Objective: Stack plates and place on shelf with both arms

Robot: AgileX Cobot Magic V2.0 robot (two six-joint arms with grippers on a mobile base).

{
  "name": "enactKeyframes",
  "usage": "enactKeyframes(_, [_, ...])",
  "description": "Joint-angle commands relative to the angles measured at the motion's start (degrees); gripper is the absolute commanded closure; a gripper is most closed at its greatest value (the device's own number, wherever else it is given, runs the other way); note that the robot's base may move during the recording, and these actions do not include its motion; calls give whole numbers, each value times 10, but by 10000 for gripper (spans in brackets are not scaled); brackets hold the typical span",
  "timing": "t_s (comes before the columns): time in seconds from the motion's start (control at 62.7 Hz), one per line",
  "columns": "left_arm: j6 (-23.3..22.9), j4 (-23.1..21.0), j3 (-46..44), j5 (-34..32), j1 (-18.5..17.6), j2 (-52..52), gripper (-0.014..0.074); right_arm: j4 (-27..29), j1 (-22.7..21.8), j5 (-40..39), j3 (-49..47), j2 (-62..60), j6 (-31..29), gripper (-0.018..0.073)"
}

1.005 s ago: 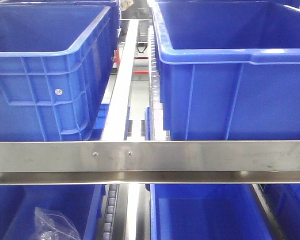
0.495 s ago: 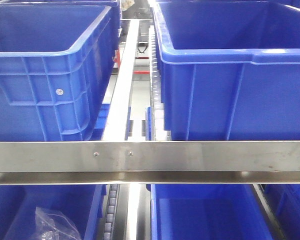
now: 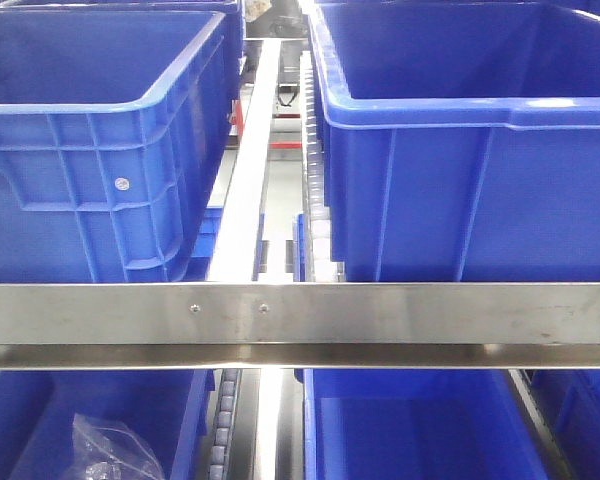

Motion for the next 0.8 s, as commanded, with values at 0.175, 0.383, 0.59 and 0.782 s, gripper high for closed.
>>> enactKeyframes(0.175, [-4,-3,-17,-44,1,0,514,0,-1,-67,64,-98,1,504])
enactKeyframes(0.383, [-4,-3,-17,-43,1,0,514,0,-1,-48,64,-113,1,504])
enactKeyframes(0.59, [-4,-3,-17,-43,1,0,514,0,-1,-48,64,-113,1,504])
enactKeyframes(0.782, [-4,-3,-17,-43,1,0,514,0,-1,-48,64,-113,1,504])
